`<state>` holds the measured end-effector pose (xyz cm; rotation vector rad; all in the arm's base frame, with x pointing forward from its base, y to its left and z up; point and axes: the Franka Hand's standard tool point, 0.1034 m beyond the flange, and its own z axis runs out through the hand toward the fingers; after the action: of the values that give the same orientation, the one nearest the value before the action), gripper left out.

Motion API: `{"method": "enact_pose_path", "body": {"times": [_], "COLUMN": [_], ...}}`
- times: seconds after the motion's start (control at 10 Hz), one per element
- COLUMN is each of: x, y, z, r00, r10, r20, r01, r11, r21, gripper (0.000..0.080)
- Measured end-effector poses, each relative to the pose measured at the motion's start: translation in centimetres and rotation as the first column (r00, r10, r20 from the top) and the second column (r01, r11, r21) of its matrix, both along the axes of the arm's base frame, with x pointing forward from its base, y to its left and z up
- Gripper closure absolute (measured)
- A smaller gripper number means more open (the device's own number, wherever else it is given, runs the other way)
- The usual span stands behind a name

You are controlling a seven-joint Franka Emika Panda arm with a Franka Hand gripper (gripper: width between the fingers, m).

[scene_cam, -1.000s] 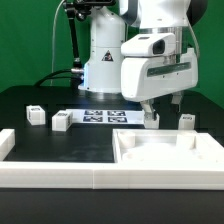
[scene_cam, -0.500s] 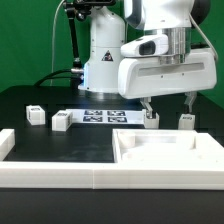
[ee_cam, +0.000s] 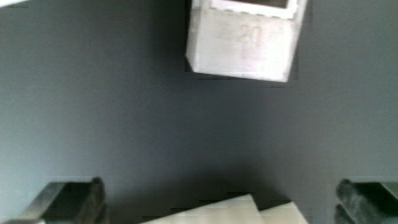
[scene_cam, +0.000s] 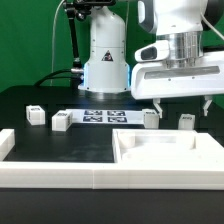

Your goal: Assemble one leg

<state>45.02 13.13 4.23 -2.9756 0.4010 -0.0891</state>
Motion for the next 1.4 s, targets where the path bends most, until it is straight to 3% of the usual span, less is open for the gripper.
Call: {"method": "enact_pose_path", "body": {"times": [0.3,0.7,1.0,1.4], "x": [-0.4,-0.7,-1.6,-2.3], "y": [0.7,1.0,1.4,1.4], "z": [-0.2,-0.4,-0.6,-0.6], "r00": [0.981,0.986,0.981,0.934], "r10": [-0.190,-0.159,-0.104,-0.043], "r20": [-0.027,-0.041,-0.163,-0.355], "r01": [0.190,0.160,0.108,0.060], "r11": [0.982,0.987,0.994,0.997], "r21": [0.022,0.018,0.011,0.038], "gripper": [0.0151,0.0151,0.0151,0.0151]}}
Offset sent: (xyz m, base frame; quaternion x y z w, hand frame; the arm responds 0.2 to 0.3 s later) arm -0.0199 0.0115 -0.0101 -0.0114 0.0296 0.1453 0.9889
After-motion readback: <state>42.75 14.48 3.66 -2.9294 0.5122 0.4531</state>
